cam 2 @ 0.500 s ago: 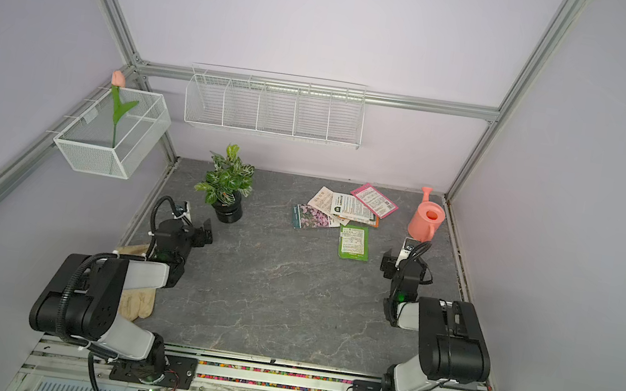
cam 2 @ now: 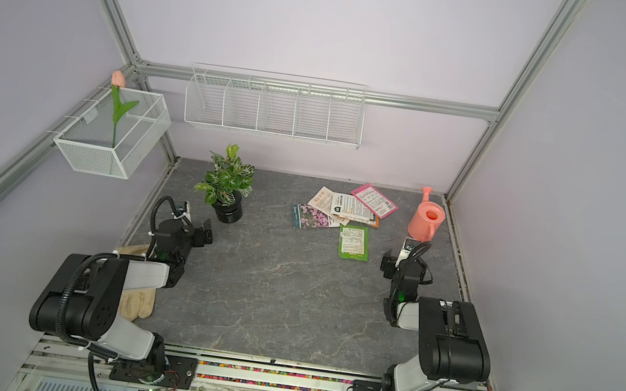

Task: Arrange the seed packets in a row
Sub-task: Pick up the seed packet from the center of the board.

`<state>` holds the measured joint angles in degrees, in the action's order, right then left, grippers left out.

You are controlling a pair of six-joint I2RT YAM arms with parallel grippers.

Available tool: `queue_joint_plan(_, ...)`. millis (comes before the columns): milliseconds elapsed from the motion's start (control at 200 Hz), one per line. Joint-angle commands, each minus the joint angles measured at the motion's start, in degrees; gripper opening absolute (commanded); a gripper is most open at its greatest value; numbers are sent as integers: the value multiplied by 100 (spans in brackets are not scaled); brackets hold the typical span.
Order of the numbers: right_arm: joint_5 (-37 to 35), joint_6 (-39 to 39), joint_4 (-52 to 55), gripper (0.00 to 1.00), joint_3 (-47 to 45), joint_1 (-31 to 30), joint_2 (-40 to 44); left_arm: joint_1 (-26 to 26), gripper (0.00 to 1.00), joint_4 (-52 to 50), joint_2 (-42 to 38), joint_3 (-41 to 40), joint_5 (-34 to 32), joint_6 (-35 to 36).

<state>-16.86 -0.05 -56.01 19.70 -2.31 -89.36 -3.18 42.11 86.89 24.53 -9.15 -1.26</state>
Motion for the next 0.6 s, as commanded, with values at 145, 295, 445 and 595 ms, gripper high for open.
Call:
queue_joint_plan(145,25,-83,-130,89,-37,-19,24,-24,99,84,-50,34,-48,67)
queue_joint_plan(295,-175,-206,20,88,-74,-164,286,-33,99,-356,-201,251,-143,102)
queue_joint_plan(445,-873,-1282,1858,88,771,-1310,1114,-119,99,-3180,-682,1880,-34,-34)
queue_joint_plan(595,-1397,-418,3791,88,2065,-1923,1423,-341,99,-4446,-992,2705,32,-887)
